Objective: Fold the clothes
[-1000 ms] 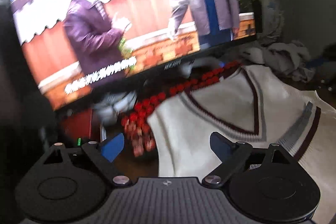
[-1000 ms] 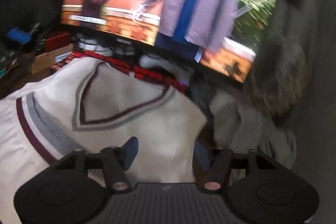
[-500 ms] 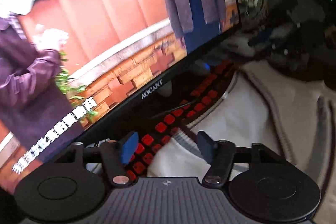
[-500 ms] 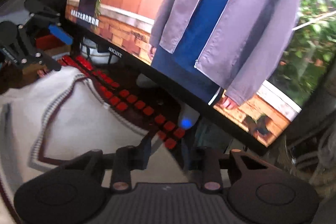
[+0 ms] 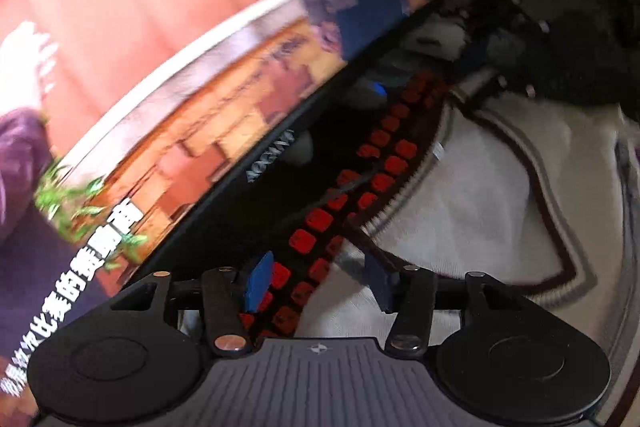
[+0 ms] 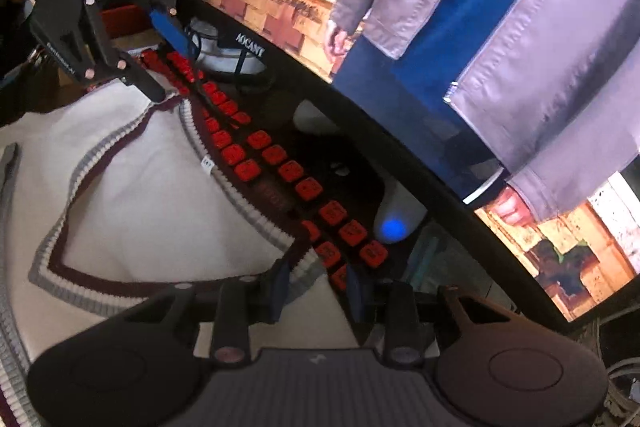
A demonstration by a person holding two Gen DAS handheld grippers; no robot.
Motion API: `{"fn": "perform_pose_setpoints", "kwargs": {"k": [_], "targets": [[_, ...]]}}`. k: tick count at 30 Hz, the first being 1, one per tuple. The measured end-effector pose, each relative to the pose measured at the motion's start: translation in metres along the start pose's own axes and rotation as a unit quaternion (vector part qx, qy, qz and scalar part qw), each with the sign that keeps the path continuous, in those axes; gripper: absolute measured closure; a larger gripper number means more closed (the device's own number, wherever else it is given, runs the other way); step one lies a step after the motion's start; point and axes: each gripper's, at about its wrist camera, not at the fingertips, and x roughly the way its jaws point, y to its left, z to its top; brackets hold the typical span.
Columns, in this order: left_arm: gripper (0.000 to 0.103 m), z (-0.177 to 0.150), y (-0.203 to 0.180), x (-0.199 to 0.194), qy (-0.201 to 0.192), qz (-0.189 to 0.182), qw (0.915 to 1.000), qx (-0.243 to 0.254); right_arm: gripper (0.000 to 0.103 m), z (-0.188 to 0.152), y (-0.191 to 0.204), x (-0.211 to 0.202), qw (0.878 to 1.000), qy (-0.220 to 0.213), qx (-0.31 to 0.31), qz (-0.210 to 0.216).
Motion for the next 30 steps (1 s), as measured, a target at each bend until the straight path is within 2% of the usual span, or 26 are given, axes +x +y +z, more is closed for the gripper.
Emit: {"fn": "perform_pose_setpoints", "kwargs": {"k": [3, 9, 10, 11, 12, 15, 19, 24, 30], "targets": [[0.056, -0.003, -0.008, 0.005, 0.009, 0.012, 0.9994, 0.031, 0.08, 0.002, 0.008, 0.0, 1.0, 0.003, -0.013, -0.008], [0.059, 0.002, -0.006, 0.01, 0.024, 0.008, 0.9993, 0.027, 0.085, 0.004, 0.01, 0.0, 1.0, 0.006, -0.01, -0.009], [0.067, 0.003, -0.008, 0.01, 0.028, 0.002, 0.9992, 0.028, 0.088, 0.004, 0.012, 0.0, 1.0, 0.007, -0.012, -0.011], [0.084, 0.004, -0.009, 0.01, 0.033, -0.003, 0.9991, 0.028, 0.09, 0.005, 0.015, 0.001, 1.0, 0.008, -0.015, -0.014], [0.092, 0.005, -0.011, 0.01, 0.037, -0.008, 0.9988, 0.03, 0.093, 0.005, 0.017, 0.001, 1.0, 0.009, -0.018, -0.018], [0.098, 0.003, -0.036, 0.007, 0.034, 0.036, 0.9945, 0.092, 0.099, 0.005, 0.028, -0.003, 0.999, 0.005, -0.032, -0.043], [0.099, -0.004, -0.043, -0.029, -0.014, 0.066, 0.9951, 0.071, 0.099, 0.002, 0.037, -0.026, 0.997, -0.021, -0.024, -0.071], [0.099, -0.014, -0.055, -0.084, -0.078, 0.095, 0.9915, 0.043, 0.099, 0.004, 0.059, -0.086, 0.99, -0.077, -0.016, -0.116], [0.099, -0.037, -0.096, -0.159, -0.132, 0.094, 0.9862, 0.034, 0.099, -0.009, 0.113, -0.17, 0.984, -0.134, 0.001, -0.116]]}}
